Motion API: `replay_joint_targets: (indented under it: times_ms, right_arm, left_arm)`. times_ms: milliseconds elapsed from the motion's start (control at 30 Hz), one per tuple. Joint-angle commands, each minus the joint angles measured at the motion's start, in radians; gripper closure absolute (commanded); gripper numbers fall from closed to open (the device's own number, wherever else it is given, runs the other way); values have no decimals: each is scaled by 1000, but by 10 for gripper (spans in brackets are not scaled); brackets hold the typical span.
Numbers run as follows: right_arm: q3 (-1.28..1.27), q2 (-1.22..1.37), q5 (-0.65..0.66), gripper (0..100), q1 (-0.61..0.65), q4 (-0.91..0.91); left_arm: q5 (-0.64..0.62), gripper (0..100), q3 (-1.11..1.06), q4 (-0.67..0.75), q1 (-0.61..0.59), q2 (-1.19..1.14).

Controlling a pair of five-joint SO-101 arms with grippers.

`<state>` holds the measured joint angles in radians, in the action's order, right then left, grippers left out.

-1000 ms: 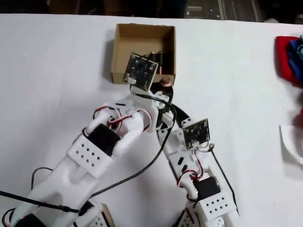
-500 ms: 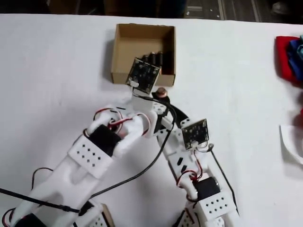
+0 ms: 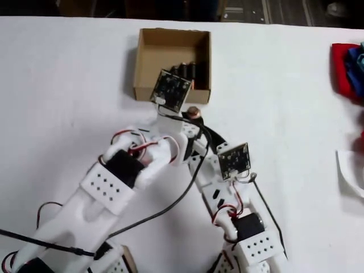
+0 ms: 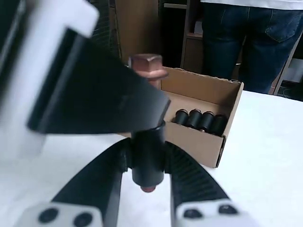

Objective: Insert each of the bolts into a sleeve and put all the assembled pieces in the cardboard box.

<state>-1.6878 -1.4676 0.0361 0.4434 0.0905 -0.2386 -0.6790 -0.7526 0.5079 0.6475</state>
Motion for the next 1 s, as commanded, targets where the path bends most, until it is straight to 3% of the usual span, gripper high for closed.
replay_joint_targets:
  times_ms: [0, 433, 633, 800, 967]
  right_arm:
    - [-9, 1, -11, 975, -7, -30]
    - [-9, 1, -11, 975, -7, -30]
    - [-9, 8, -11, 975, -13, -22]
    - [-9, 2, -11, 975, -124, 39]
    - [9, 5, -100, 975, -153, 147]
  left_arm:
    - [2, 832, 61, -98, -14, 8]
    - [6, 868, 202, -210, -15, 8]
    - [12, 868, 392, -313, -52, 8]
    - [209, 871, 493, -359, -282, 8]
    - [361, 869, 377, -420, -594, 3]
